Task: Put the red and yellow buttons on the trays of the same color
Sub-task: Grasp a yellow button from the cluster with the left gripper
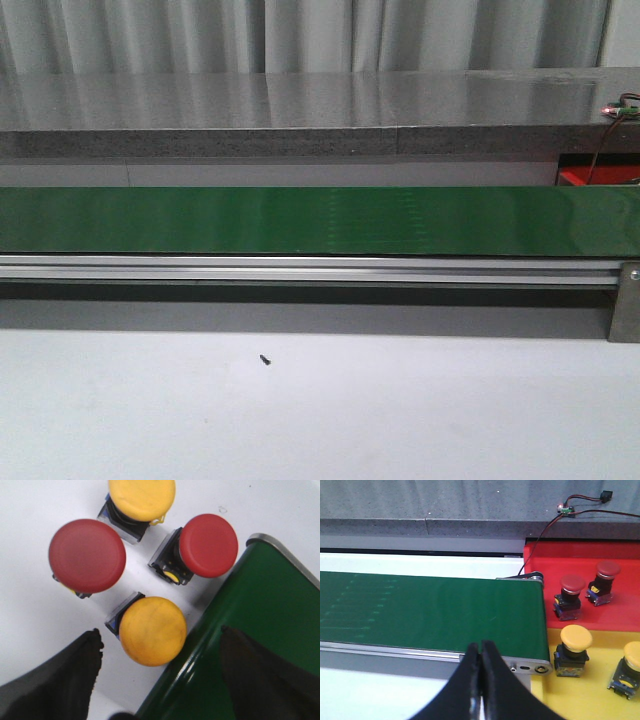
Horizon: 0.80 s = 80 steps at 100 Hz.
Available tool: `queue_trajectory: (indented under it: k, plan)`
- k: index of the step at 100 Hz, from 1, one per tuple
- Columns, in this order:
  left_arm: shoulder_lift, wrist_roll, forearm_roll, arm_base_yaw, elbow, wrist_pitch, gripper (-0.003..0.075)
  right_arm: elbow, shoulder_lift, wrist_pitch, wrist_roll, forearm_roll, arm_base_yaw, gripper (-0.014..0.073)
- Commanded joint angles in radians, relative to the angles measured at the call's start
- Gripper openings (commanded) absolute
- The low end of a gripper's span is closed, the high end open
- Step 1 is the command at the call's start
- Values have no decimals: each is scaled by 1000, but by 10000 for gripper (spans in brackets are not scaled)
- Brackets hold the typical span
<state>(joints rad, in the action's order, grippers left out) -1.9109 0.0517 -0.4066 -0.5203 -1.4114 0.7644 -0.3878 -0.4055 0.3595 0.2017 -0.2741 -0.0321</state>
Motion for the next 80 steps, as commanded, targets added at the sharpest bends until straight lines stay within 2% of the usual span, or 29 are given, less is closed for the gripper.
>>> queue_trajectory:
  k: [1,42,80]
  plan:
    - [31,-18,-16,-1,-36,-21,494,-25,-2,-68,7,1,1,-123]
    - [-8,-31,-8,-2,-37,-41,489,-25,-2,-68,7,1,1,-123]
    - [-21,-33,-8,-2,-37,-46,383,-25,-2,-68,7,1,1,-123]
